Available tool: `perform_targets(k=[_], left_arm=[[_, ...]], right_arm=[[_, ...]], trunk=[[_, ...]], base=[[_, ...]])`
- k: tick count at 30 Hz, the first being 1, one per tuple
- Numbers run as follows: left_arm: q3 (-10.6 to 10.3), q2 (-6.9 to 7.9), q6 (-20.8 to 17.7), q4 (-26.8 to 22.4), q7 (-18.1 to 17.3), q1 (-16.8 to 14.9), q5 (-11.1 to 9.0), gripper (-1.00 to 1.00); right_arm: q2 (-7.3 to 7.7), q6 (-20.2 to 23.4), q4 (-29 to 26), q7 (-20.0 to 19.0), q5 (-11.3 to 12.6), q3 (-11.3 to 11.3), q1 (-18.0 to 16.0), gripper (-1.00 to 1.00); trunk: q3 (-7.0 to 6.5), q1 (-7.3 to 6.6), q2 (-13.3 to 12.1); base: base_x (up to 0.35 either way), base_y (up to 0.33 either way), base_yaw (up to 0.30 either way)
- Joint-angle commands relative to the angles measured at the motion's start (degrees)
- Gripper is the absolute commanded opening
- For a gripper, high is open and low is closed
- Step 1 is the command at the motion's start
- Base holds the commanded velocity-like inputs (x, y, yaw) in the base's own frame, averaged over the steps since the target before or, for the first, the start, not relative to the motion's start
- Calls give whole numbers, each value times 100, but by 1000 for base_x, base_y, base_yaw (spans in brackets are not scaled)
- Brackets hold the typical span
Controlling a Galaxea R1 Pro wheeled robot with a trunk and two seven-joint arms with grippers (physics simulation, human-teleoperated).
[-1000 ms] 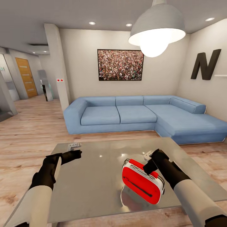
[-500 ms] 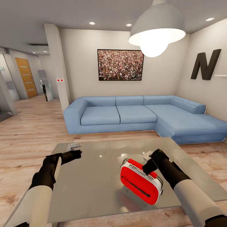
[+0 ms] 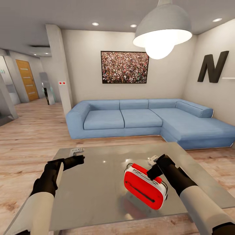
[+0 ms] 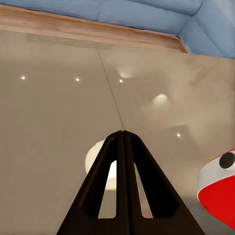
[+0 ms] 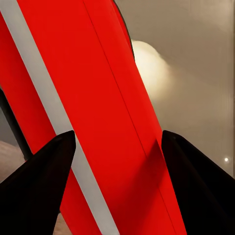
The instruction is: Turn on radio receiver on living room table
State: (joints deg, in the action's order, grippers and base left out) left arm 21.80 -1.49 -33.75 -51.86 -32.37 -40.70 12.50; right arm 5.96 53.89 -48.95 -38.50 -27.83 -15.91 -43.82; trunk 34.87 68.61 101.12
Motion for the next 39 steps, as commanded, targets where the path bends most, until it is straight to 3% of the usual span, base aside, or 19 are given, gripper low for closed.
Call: perform_targets(k=[1,22,28,39], left_arm=[[0,0,3,-2,-3,-1,-1,-100],[9,19,53,-9,2,0,7,-100],[9,18,53,-6,11,-1,7,-100],[7,2,44,-2,4,1,-2,-100]], right_arm=[[-1,-5,-1,0,14,1,-1,-100],[0,-10,-1,8,14,0,-3,-100],[1,-10,-1,8,14,-1,-1,-100],[-2,-15,-1,2,13,-15,-1,-100]], trunk=[[0,0,0],[0,0,0],[107,132,241],[107,132,241]], base=[[0,0,0],[74,25,0],[1,0,0],[0,0,0]])
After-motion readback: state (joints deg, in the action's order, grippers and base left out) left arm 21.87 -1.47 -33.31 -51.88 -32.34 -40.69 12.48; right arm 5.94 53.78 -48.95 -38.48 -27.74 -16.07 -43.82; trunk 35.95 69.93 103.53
